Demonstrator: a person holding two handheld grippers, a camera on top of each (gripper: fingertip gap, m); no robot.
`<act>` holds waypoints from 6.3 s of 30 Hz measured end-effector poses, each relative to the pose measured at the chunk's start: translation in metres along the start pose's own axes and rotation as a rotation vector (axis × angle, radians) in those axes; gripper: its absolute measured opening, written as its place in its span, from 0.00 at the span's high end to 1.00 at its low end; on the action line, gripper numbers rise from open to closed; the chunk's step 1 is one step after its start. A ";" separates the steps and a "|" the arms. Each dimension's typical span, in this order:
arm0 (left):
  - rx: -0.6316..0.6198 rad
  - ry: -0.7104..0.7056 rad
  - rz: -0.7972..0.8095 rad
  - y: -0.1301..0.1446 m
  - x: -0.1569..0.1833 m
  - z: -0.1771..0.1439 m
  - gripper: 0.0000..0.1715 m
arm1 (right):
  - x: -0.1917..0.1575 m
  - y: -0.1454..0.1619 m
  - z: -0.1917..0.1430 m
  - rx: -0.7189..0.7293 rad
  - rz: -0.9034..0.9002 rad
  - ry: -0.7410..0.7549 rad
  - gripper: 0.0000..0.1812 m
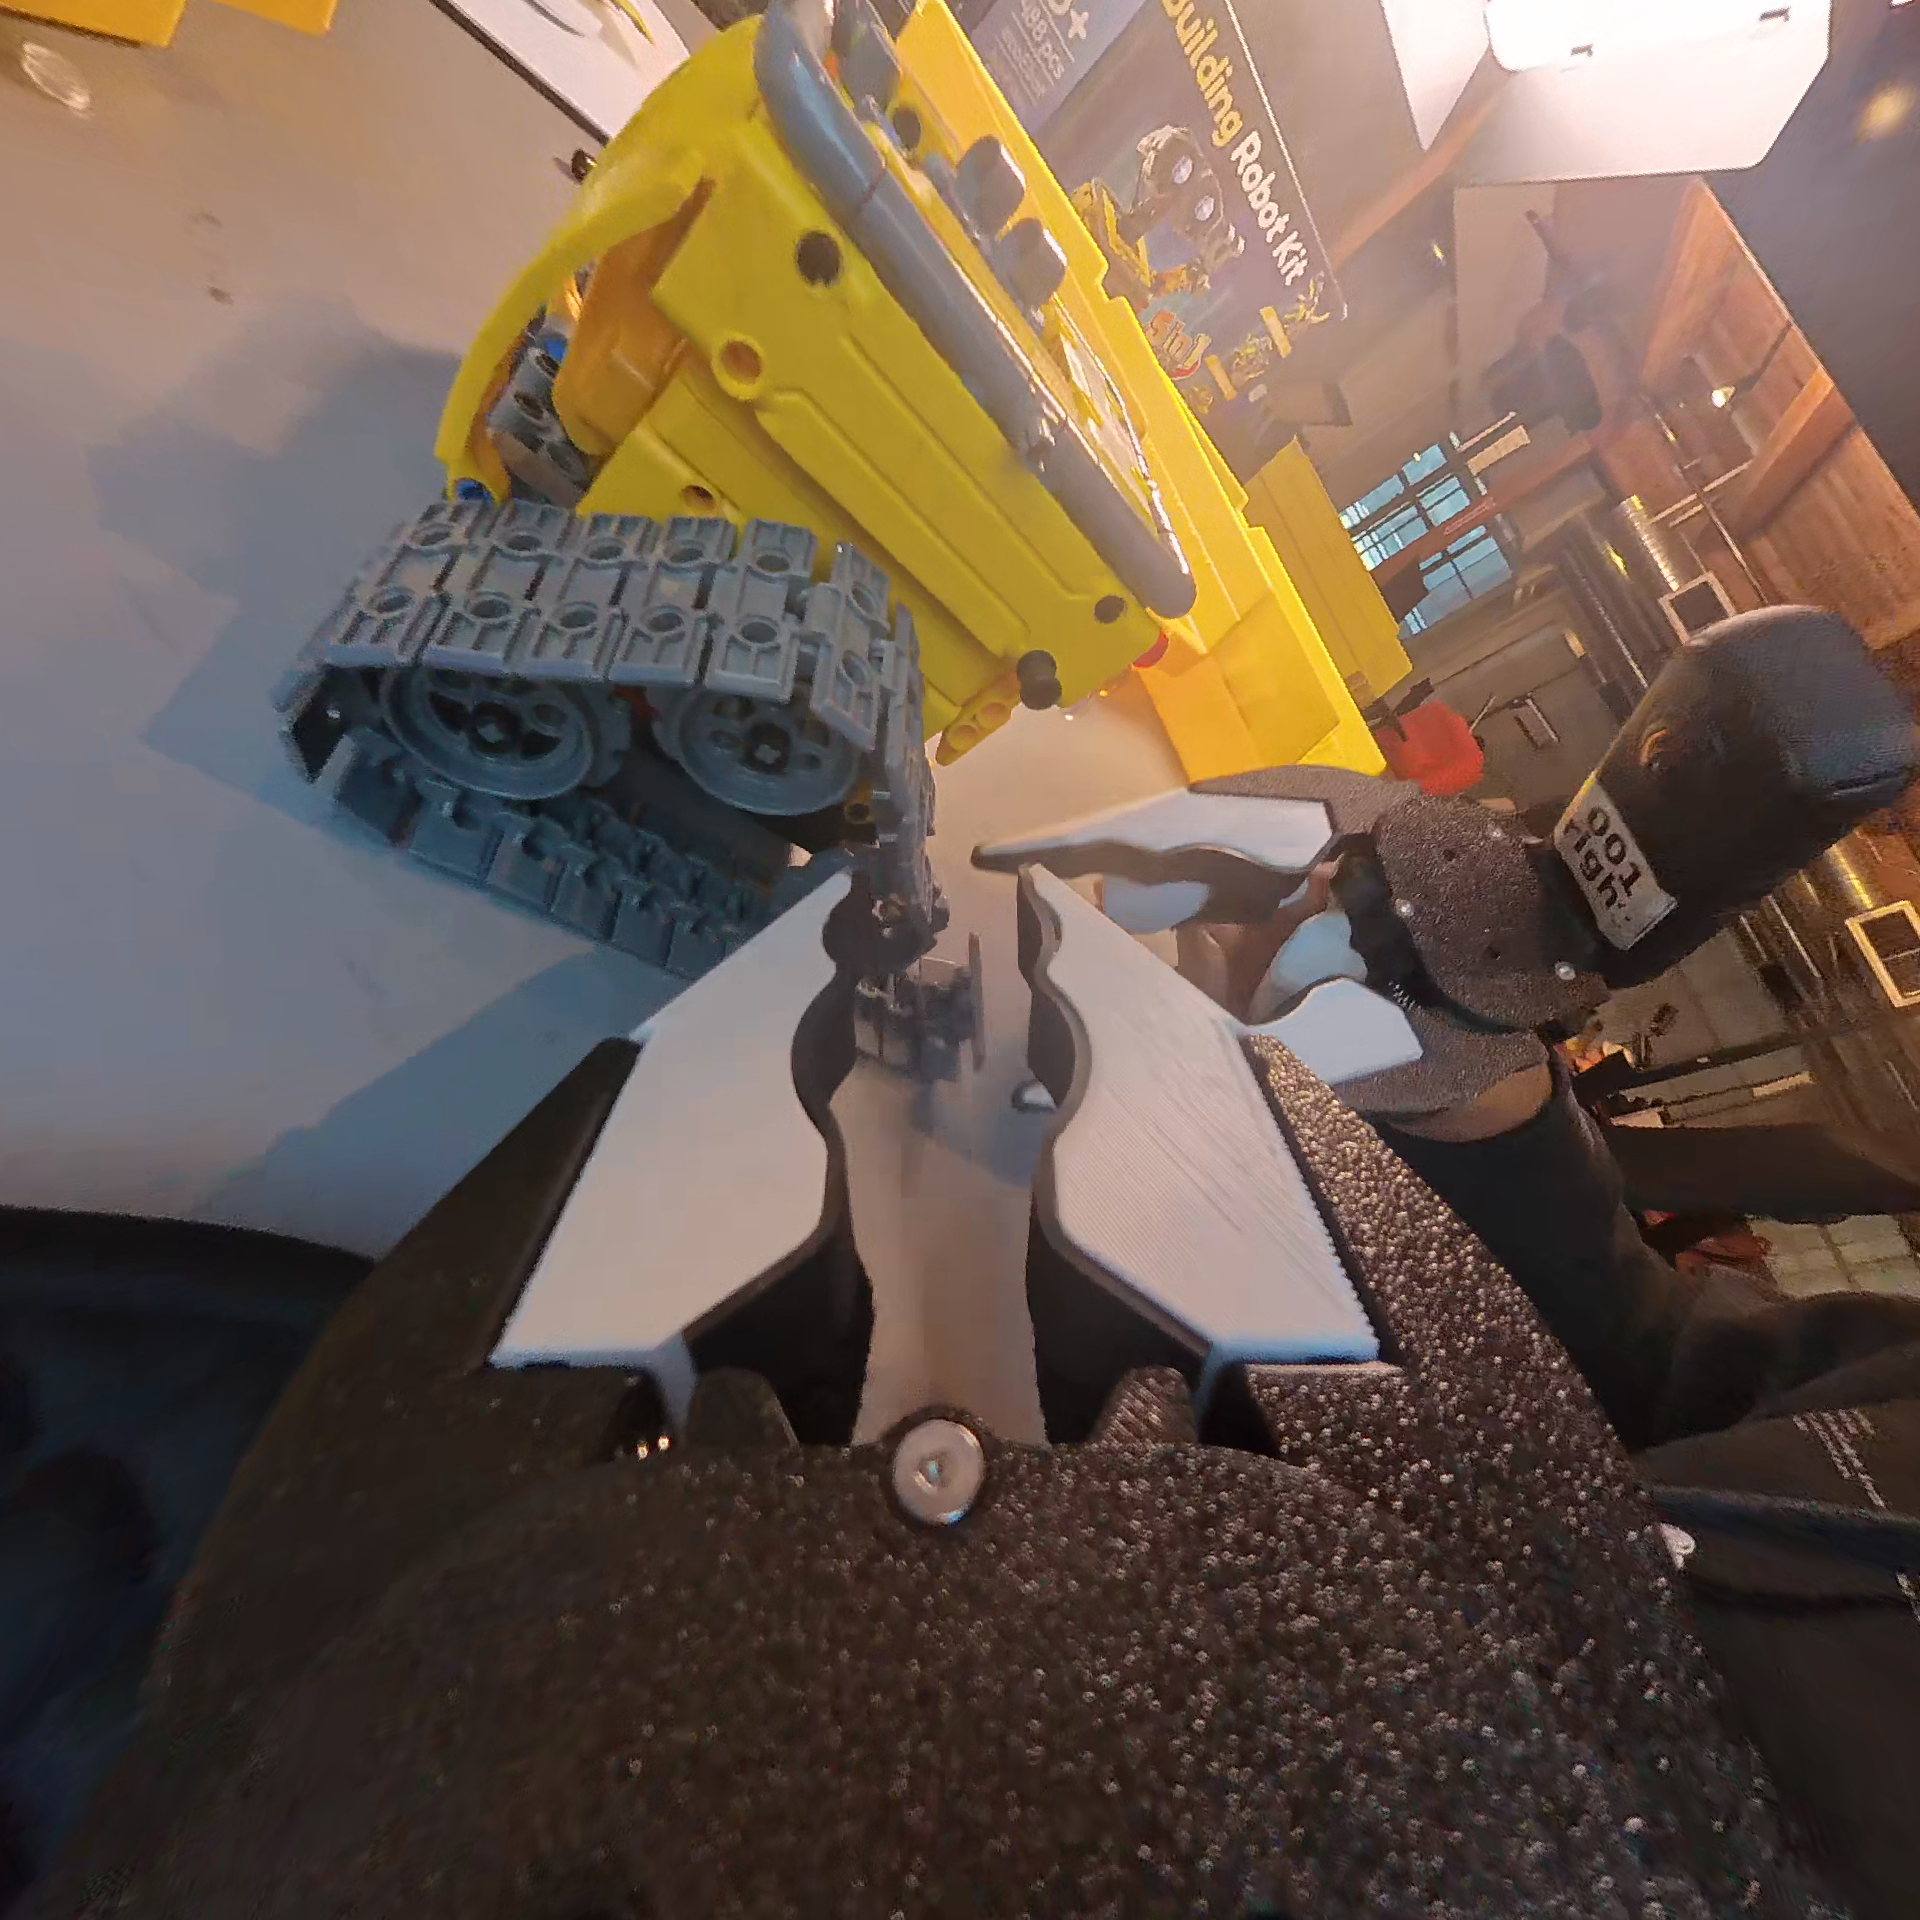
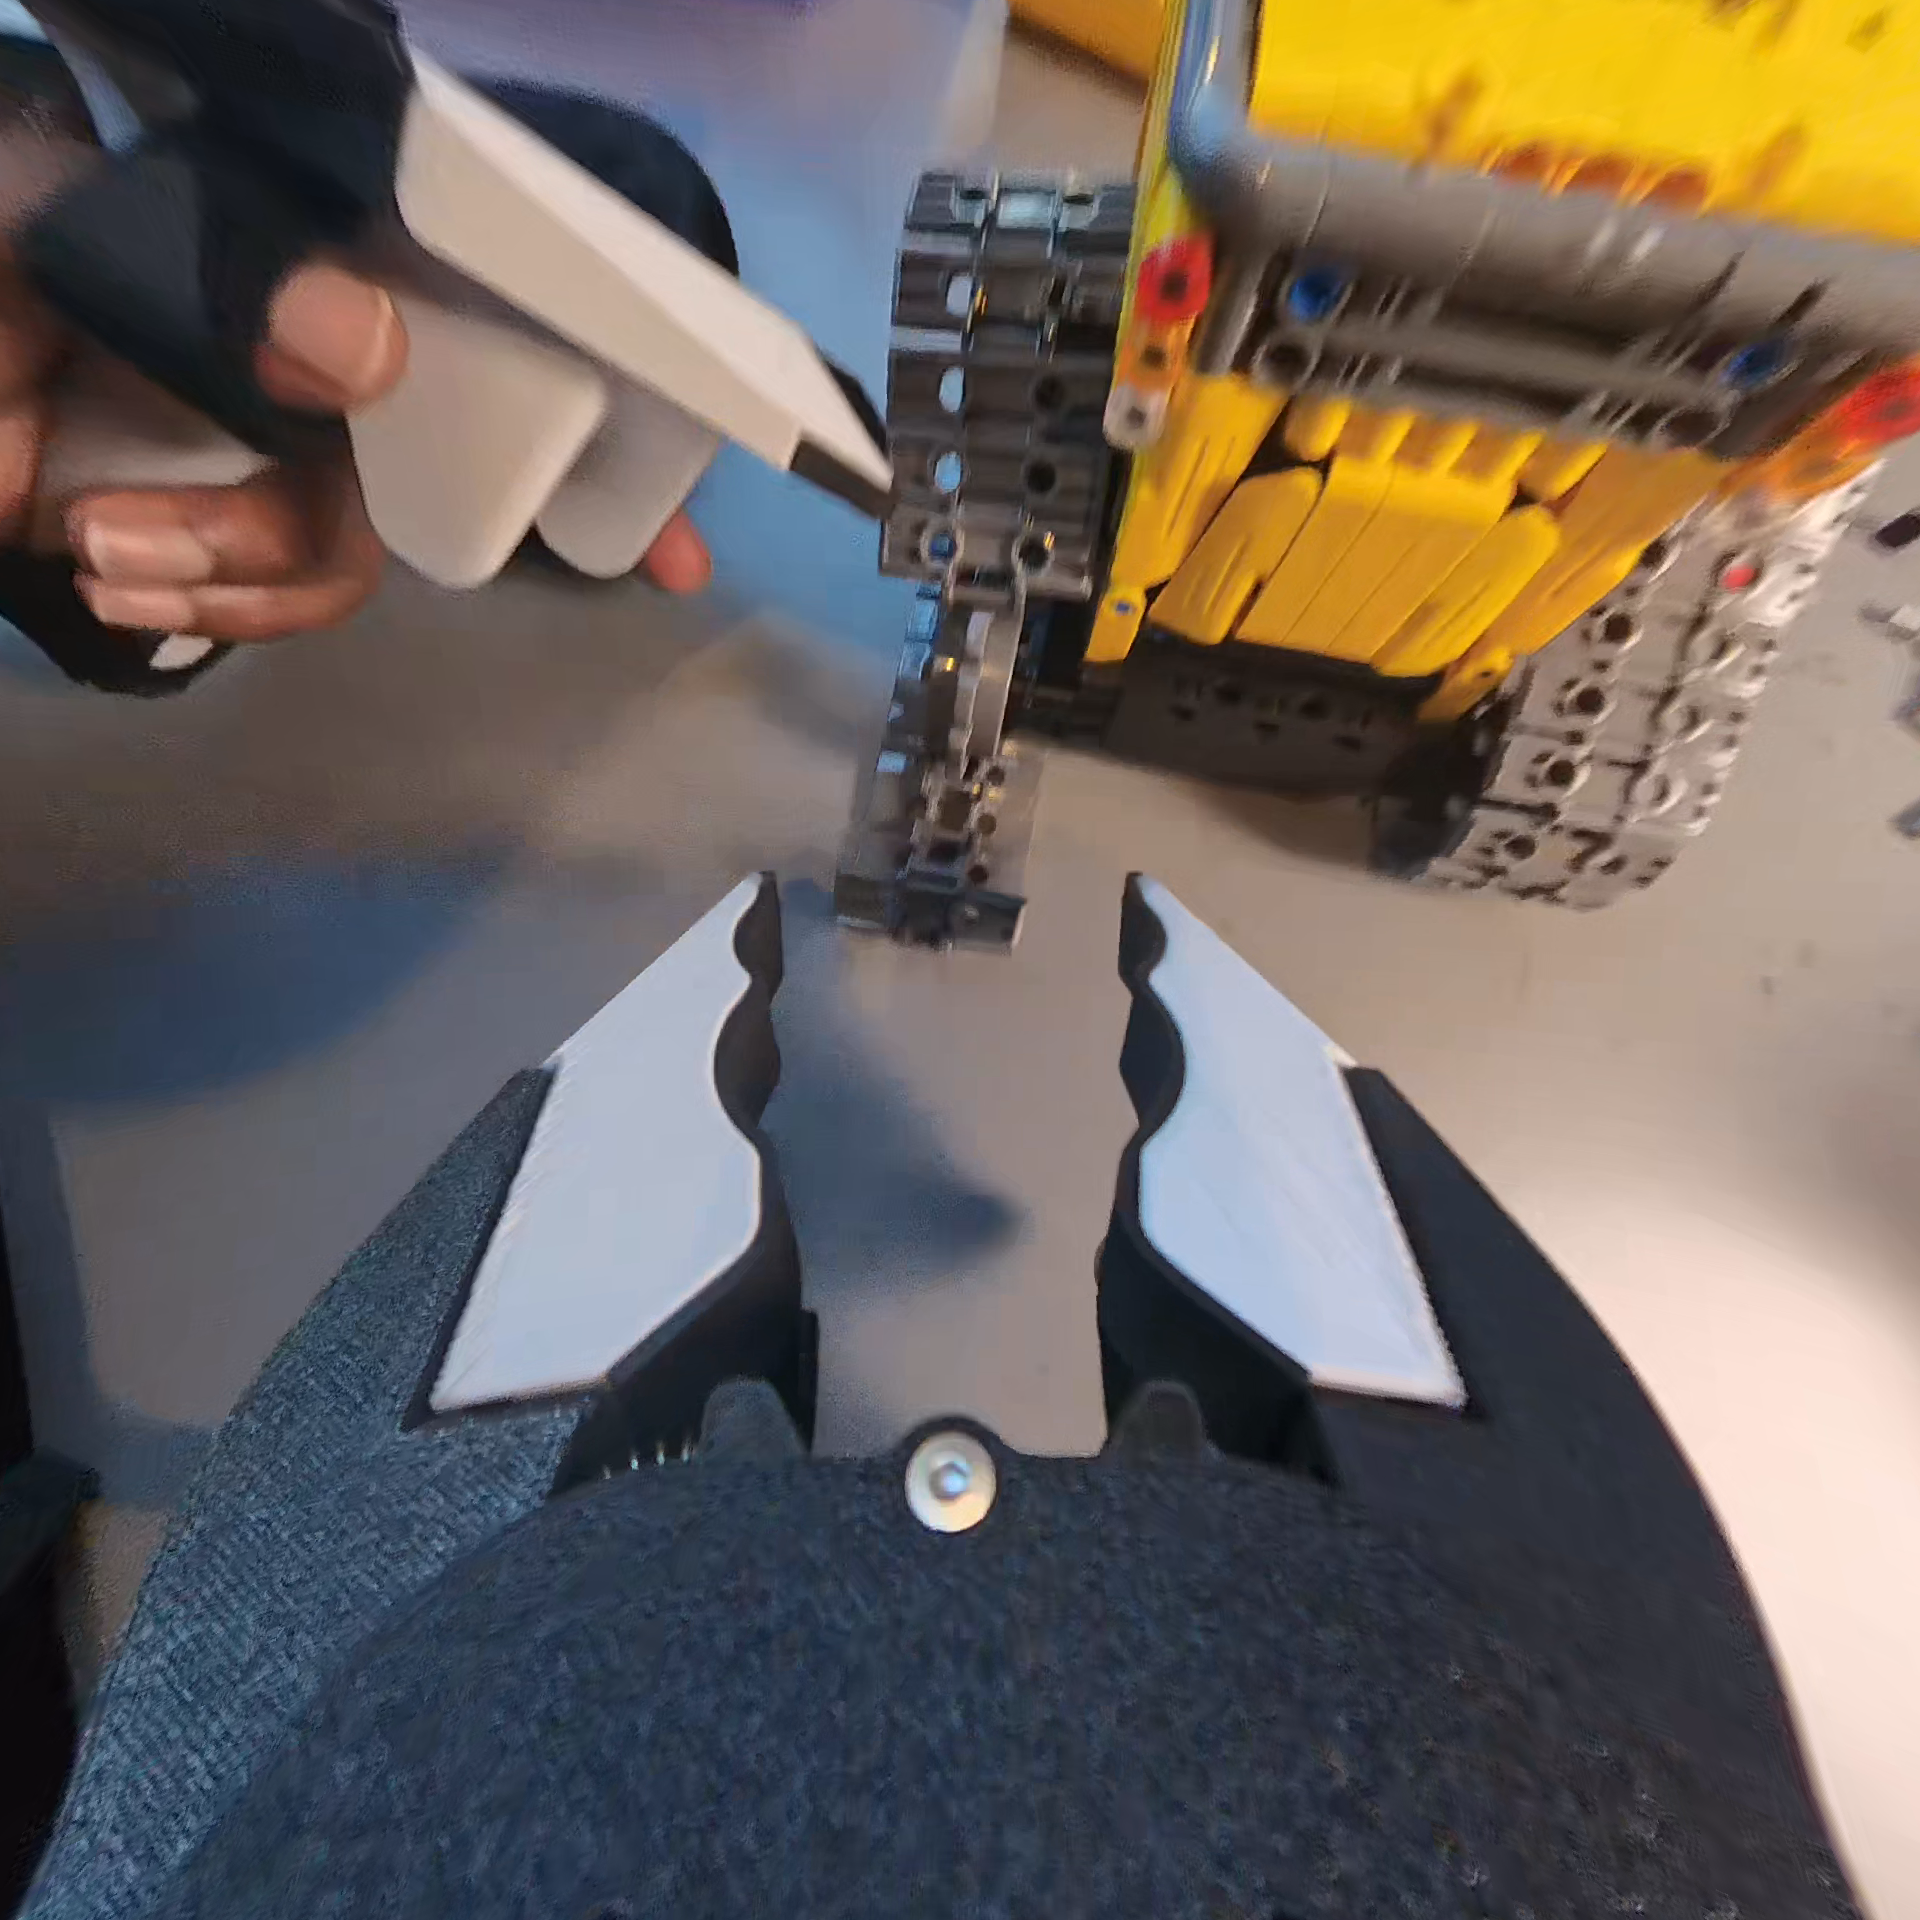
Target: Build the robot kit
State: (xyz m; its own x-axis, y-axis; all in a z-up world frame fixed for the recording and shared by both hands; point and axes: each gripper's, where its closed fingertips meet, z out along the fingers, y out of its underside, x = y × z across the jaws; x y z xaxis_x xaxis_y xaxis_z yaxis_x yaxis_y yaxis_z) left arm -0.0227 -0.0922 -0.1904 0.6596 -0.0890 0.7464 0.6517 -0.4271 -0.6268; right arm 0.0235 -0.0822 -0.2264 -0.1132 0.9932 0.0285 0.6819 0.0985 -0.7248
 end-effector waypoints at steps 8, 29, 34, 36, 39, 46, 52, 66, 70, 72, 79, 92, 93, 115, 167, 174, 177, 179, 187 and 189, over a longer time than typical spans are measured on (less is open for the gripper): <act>0.043 -0.036 0.047 -0.012 -0.003 0.007 0.96 | -0.005 0.011 0.011 -0.051 0.006 0.030 0.78; -0.093 0.155 -0.046 0.013 0.020 0.008 0.96 | -0.004 -0.026 -0.005 0.254 -0.017 0.027 0.79; -0.182 0.117 0.041 0.016 0.019 0.008 0.96 | -0.004 -0.026 -0.006 0.224 -0.079 -0.010 0.78; -0.219 0.113 0.059 0.017 0.018 0.006 0.96 | -0.004 -0.027 -0.006 0.211 -0.125 -0.023 0.78; -0.257 0.134 0.059 0.017 0.019 0.006 0.96 | -0.005 -0.028 -0.005 0.191 -0.201 -0.038 0.78; -0.297 0.186 0.048 0.026 0.023 0.011 0.93 | -0.006 -0.032 -0.002 0.224 -0.215 -0.042 0.78; -0.287 0.197 0.032 0.029 0.026 0.015 0.89 | -0.007 -0.034 0.000 0.238 -0.218 -0.035 0.78; -0.247 0.134 0.047 0.018 0.016 -0.001 0.78 | -0.010 -0.037 0.002 0.261 -0.224 -0.023 0.78; -0.199 0.128 0.019 0.008 0.011 -0.001 0.84 | -0.010 -0.038 0.003 0.265 -0.221 -0.021 0.78; -0.193 0.130 0.032 0.008 0.012 0.002 0.90 | -0.010 -0.039 0.003 0.271 -0.221 -0.018 0.78; -0.276 0.113 0.096 0.013 0.009 0.004 0.95 | -0.011 -0.039 0.004 0.291 -0.215 -0.017 0.78; -0.393 0.246 0.032 0.023 0.021 -0.001 0.95 | -0.014 -0.034 0.000 0.316 -0.195 0.014 0.78; -0.390 0.249 0.027 0.023 0.021 -0.001 0.95 | -0.013 -0.035 0.000 0.318 -0.189 0.010 0.78; -0.370 0.311 -0.040 0.020 0.030 -0.001 0.94 | -0.015 -0.019 -0.012 0.196 -0.118 -0.048 0.70; -0.122 0.186 -0.027 0.032 0.032 0.007 0.98 | -0.011 -0.022 -0.014 0.311 -0.086 -0.002 0.78; -0.148 0.234 -0.128 0.033 0.032 0.009 0.98 | -0.010 -0.024 -0.016 0.325 -0.083 0.001 0.78; -0.153 0.240 -0.133 0.034 0.032 0.010 0.98 | -0.009 -0.024 -0.015 0.322 -0.074 -0.005 0.78; -0.160 0.254 -0.135 0.035 0.033 0.009 0.98 | -0.009 -0.024 -0.015 0.322 -0.067 -0.012 0.78; -0.177 0.313 -0.182 0.036 0.041 0.010 0.98 | -0.011 -0.025 -0.012 0.324 -0.109 0.004 0.75; -0.183 0.304 -0.180 0.038 0.039 0.012 0.98 | -0.010 -0.026 -0.012 0.326 -0.128 0.027 0.76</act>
State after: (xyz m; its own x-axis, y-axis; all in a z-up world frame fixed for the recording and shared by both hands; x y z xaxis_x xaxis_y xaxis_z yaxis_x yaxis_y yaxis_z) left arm 0.0321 -0.1014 -0.1872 0.3822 -0.2484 0.8901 0.6510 -0.6112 -0.4501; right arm 0.0156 -0.0945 -0.1997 -0.1606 0.9757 0.1489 0.3966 0.2020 -0.8955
